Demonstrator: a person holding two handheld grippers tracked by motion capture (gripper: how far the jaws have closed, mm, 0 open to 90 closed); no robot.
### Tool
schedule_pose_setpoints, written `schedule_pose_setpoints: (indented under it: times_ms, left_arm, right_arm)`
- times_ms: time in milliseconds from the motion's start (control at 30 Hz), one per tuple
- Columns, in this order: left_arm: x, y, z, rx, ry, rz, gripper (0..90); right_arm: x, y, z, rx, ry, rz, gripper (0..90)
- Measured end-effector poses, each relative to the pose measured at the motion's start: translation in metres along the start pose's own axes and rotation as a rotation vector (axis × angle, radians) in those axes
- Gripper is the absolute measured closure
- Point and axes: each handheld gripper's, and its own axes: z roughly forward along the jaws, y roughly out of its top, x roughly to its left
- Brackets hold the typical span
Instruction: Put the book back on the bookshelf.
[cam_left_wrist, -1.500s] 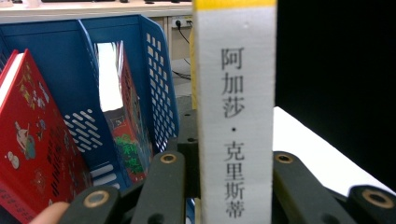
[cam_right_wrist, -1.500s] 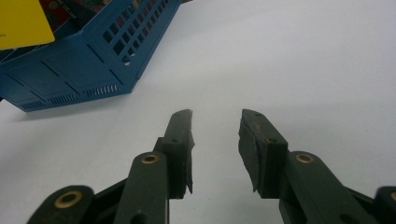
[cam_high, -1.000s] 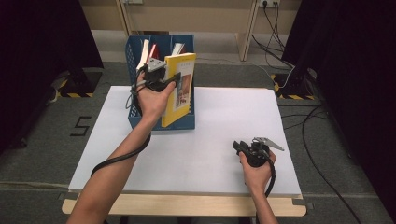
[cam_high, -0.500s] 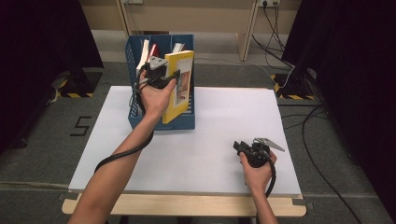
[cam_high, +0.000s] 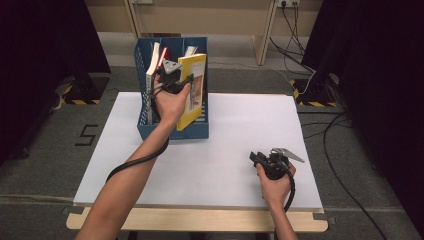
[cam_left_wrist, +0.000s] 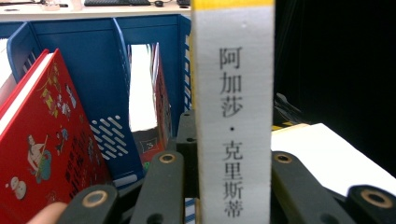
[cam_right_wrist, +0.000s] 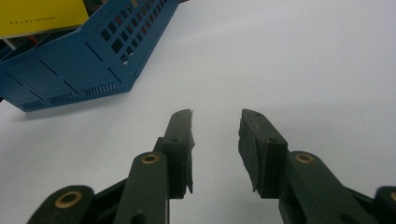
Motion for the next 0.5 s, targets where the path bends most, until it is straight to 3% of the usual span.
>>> schedule_pose_setpoints:
  times_ms: [500]
  left_arm:
    - [-0.002,-0.003,0.016,0.016,0.04,-0.002,75.3]
  right_arm:
    - [0.001,-0.001,0.001,0.001,0.006,0.011,65.1]
